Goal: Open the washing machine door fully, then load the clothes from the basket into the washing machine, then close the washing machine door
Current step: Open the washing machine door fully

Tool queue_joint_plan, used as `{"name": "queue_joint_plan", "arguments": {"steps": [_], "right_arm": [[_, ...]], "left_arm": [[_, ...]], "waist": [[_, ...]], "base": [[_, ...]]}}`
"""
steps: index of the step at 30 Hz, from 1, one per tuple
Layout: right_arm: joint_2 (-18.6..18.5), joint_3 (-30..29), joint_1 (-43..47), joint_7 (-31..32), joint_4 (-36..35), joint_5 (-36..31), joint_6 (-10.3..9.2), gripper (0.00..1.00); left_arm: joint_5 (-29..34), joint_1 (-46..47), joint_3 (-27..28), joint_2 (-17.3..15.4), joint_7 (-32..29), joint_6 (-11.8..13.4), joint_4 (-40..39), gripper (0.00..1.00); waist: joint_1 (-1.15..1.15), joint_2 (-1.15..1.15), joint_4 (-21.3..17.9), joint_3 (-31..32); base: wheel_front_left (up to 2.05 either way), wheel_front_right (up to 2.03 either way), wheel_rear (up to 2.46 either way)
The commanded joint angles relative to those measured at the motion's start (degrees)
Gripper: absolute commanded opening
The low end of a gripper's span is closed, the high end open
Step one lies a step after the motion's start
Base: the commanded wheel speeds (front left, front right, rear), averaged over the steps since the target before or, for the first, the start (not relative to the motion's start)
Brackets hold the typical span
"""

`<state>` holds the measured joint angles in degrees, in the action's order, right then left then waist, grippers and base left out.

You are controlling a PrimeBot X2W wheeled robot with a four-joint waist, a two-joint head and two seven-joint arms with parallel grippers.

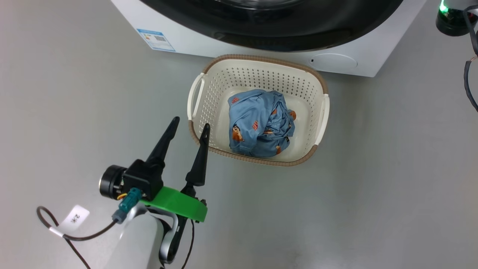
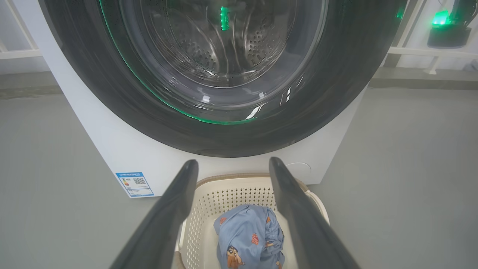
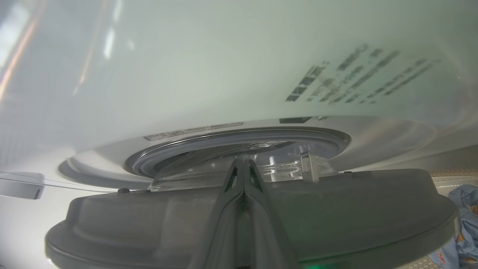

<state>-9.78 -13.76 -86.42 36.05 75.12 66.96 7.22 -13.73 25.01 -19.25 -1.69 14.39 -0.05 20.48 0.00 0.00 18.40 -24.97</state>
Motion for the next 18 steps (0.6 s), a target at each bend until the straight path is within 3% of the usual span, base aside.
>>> {"name": "queue_joint_plan", "arguments": {"steps": [1, 18], "right_arm": [[2.8, 0.4, 0.0, 2.0, -1.2, -0.5, 0.26, 0.0], [4.2, 2.5, 2.3, 11.5, -1.7, -1.4, 0.26, 0.0]], "left_arm": [[0.0, 0.9, 1.8, -1.2, 0.6, 0.4, -1.2, 1.0], [1.4, 0.4, 3.0, -1.2, 0.6, -0.5, 0.0, 1.0]], "waist": [[0.0, 0.0, -0.3, 0.2], [0.0, 0.0, -2.7, 2.2]], "base": [[0.0, 0.0, 0.0], [0.0, 0.0, 0.0]]}}
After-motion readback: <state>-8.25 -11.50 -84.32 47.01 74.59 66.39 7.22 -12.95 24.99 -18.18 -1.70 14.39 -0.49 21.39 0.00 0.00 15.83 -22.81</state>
